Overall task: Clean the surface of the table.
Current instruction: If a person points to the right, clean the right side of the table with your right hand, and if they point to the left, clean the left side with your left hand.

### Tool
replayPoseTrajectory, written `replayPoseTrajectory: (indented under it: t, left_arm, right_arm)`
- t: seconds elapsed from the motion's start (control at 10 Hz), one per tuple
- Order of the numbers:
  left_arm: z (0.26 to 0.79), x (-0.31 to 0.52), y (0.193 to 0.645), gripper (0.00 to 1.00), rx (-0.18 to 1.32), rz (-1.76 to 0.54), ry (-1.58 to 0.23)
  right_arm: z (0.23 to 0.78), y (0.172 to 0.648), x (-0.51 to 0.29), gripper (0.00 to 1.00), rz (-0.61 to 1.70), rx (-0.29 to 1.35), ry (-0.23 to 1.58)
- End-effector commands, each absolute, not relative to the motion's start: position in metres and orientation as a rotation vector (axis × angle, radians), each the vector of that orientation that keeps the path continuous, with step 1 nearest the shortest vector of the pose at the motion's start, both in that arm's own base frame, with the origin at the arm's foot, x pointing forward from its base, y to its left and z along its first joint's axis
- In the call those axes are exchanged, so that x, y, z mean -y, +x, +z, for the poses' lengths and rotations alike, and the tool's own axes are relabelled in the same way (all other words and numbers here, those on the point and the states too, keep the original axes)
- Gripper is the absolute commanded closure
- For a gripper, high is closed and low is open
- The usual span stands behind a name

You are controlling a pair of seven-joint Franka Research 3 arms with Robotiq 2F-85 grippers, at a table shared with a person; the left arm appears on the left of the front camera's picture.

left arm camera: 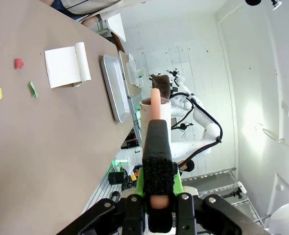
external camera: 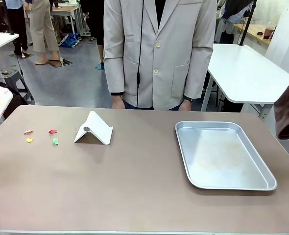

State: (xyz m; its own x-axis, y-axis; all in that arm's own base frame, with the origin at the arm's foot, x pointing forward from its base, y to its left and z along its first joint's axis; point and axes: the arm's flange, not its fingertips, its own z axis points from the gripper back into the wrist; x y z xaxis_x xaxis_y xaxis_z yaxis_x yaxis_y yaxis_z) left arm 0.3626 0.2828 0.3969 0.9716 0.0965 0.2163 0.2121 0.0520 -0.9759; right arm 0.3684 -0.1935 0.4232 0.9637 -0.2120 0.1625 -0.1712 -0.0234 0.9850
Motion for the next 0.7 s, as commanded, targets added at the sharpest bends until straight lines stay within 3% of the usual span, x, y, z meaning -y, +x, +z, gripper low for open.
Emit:
replayPoseTrajectory:
  t: [0.0,0.6]
  left_arm:
    - [0.4037,-0.2907,0.3552,1.00,0.248,-0.103,-1.535]
    - [0.4037,-0.2907,0.3552,1.00,0.248,-0.103,-1.535]
  right_arm:
    - [0.4267,0.3664,0.1934,1.00,-0.025,0.303,1.607]
    - [0.4267,0.3664,0.1934,1.00,-0.025,0.303,1.607]
